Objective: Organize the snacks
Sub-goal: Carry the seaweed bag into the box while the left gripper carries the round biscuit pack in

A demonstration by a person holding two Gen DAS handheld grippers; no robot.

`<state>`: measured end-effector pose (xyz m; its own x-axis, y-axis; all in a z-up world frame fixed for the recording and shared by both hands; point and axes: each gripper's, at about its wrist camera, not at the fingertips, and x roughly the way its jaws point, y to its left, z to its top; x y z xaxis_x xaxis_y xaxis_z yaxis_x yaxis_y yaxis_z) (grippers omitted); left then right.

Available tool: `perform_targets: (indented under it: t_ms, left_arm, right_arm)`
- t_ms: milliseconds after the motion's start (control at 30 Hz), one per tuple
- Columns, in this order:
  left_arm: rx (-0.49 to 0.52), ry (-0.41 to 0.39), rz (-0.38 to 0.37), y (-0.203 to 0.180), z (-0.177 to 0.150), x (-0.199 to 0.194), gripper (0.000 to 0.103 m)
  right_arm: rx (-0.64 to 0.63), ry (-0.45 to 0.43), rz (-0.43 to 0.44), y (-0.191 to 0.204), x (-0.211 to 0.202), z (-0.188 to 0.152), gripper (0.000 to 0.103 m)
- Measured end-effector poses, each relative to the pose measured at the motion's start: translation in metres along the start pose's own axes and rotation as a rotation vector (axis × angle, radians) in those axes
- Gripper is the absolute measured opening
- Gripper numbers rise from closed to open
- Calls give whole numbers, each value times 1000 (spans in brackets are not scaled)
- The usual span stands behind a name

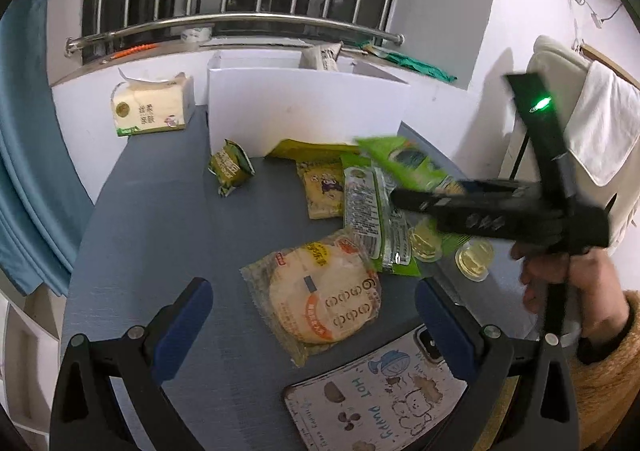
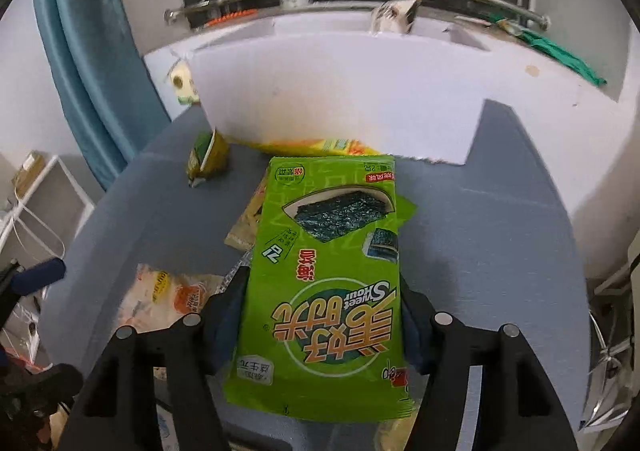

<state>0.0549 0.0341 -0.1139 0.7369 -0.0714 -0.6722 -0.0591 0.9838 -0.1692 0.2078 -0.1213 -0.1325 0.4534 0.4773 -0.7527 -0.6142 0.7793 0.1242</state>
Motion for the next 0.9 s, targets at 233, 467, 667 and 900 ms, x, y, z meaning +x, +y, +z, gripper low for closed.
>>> perform_targets:
  t_ms: [233,467,667,900]
  left_arm:
    - [86,132,27,-16,0,40,103]
    - [110,237,60,-17,2,77,103]
    - [127,191,88,-14,3,79,81]
    - [30,84,14,7,20,49,79]
  right_arm:
    - [70,-88,46,-18,-48,-9,70]
    - [124,-140,60,-30,-85,-32,70]
    - [155,-164,62,-41,-99,-39,71]
    - [169,-156,89,-42,-94,-42,71]
